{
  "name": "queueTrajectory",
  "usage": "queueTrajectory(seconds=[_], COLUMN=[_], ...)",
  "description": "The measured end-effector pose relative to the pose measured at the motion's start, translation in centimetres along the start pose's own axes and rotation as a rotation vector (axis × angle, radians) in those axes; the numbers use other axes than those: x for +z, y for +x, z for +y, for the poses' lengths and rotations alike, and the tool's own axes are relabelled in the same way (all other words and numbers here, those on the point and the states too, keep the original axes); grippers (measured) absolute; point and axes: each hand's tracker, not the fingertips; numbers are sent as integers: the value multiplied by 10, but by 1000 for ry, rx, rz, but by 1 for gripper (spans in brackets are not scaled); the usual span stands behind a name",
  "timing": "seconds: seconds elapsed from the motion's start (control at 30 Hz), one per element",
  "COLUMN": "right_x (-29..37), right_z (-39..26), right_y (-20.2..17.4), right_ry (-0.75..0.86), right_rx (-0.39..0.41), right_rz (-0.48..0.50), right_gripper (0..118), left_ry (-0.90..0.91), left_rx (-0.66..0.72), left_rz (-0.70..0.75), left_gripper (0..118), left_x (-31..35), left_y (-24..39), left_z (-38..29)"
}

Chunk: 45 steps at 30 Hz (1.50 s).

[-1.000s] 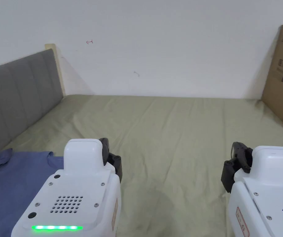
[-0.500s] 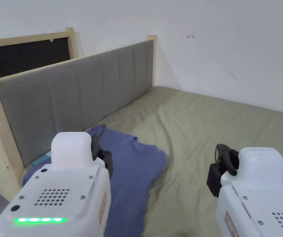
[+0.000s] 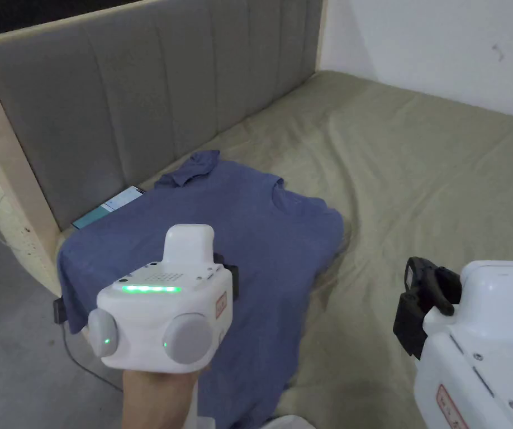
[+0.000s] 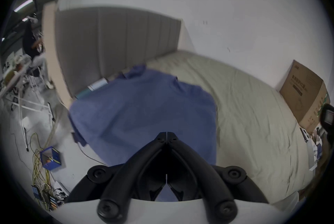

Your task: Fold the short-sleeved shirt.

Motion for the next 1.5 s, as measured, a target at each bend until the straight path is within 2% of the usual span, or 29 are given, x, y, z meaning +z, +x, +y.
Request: queueTrajectory(seconds=[0.13, 0.27, 0.3, 0.33, 0.37, 0.4, 0.43, 0.5, 0.67, 0.73, 0.8, 0.9, 0.93, 0.97, 1.03, 1.07, 1.1, 1.13, 1.2, 1.23, 1.27, 1.3, 1.5], right_x=[-15, -22, -24, -27, -29, -30, -31, -32, -35, -36, -37, -39, -40, -40, -40, -40, -39, -38, -37, -37, -36, -35, -34], right_z=[-10, -16, -18, -19, -21, -22, -23, -26, -33, -34, -36, -40, -41, -42, -44, -45, -46, -47, -49, -50, -50, -51, -56], right_y=[12, 23, 26, 29, 31, 34, 37, 42, 49, 52, 56, 60, 62, 63, 66, 68, 69, 70, 72, 73, 75, 77, 87], right_ry=[-54, -83, -92, -104, -115, -124, -132, -147, -177, -188, -200, -209, -214, -219, -231, -236, -240, -241, -243, -244, -246, -248, -255], right_rx=[-26, -41, -47, -54, -66, -87, -106, -134, -131, -146, -154, -159, -166, -174, -203, -214, -222, -225, -223, -223, -225, -229, -264], right_rz=[-13, -33, -43, -48, -49, -50, -45, -35, -47, -46, -37, -42, -45, -43, -45, -39, -37, -38, -46, -48, -48, -51, -66], right_gripper=[0, 0, 0, 0, 0, 0, 0, 0, 0, 0, 0, 0, 0, 0, 0, 0, 0, 0, 0, 0, 0, 0, 0], left_ry=[-199, -217, -216, -223, -233, -244, -263, -219, -314, -400, -389, -391, -394, -379, -355, -332, -320, -315, -319, -317, -312, -320, -339], left_rx=[-29, 7, -22, -44, -64, -70, -60, -20, -36, -73, -136, -82, -81, -81, -74, -60, -61, -74, -83, -83, -75, -84, -52], left_rz=[57, 46, 52, 66, 66, 54, 34, -12, -30, -3, 67, 81, 86, 94, 113, 135, 138, 145, 151, 151, 163, 202, 135], left_gripper=[0, 0, 13, 42, 90, 114, 118, 118, 116, 114, 114, 111, 105, 93, 76, 59, 48, 40, 30, 21, 7, 7, 6], left_x=[-84, -102, -104, -103, -105, -108, -111, -113, -141, -157, -165, -163, -163, -161, -157, -154, -152, -151, -153, -151, -150, -151, -153], left_y=[-10, -18, -18, -16, -16, -16, -18, -16, -3, 7, 13, 18, 19, 18, 18, 19, 19, 19, 20, 22, 21, 19, 8], left_z=[-4, -6, -6, -6, -6, -6, -5, 0, 4, -3, -15, -7, -4, -3, 2, 2, 1, 1, 1, 3, 6, 6, 13])
